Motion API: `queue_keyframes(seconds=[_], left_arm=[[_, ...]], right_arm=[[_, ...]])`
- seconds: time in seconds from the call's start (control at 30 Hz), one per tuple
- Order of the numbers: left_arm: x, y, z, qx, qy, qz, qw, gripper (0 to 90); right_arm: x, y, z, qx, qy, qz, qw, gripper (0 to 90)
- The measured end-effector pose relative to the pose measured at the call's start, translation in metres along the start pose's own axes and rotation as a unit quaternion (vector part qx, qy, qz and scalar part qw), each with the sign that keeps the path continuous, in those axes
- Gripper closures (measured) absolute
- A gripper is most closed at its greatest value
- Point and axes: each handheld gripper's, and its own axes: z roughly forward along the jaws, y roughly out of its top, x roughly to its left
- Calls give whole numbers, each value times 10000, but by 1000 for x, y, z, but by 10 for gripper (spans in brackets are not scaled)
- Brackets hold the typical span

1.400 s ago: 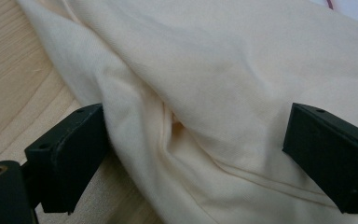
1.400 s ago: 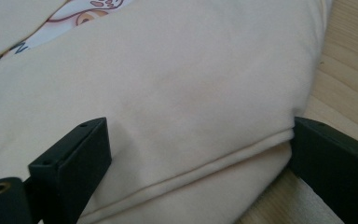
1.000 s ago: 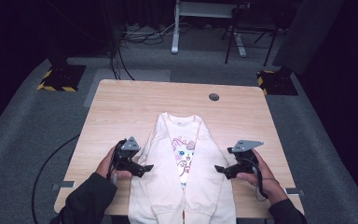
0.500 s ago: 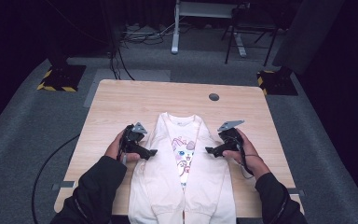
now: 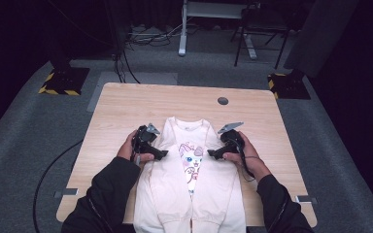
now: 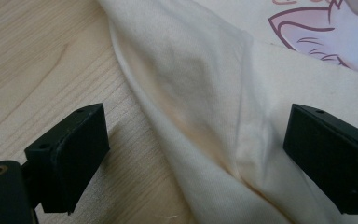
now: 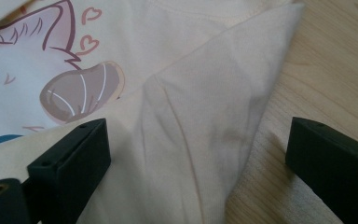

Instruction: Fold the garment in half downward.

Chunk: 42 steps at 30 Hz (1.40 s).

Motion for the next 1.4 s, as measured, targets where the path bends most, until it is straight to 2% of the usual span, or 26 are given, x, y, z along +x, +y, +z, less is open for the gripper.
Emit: queue_keyframes(seconds=[0.17,0.37,0.63,0.83,0.93,1.07,1.17,1.27,1.4], left_arm=[[-6,-2,-1,-32,108,14,9999,72],[-10,-8,-4,-110,62,57,9999,74],[-16,-9,-7,-4,15,203,9998,75],[-10,-5,-6,32,-182,114,9998,73],[-6,-2,-5,14,-226,53,9997,72],[-1,6,-3,-52,-306,-50,9995,71],[4,14,-1,-135,-324,-161,9993,71],[9,21,5,-112,-249,-274,9993,73],[11,30,14,-38,-162,-314,9994,80]], right_arm=[[4,-3,-1,-75,-35,9,10000,77],[9,-12,-6,-208,-45,14,9998,78],[13,-14,-9,-121,7,-47,9999,80],[9,-9,-8,39,150,-145,9998,74],[3,-4,-6,62,292,-54,9995,63],[-3,3,-2,57,328,42,9994,63],[-5,11,2,44,321,74,9994,65],[-6,19,7,68,288,112,9995,71],[-9,28,14,124,185,282,9994,79]])
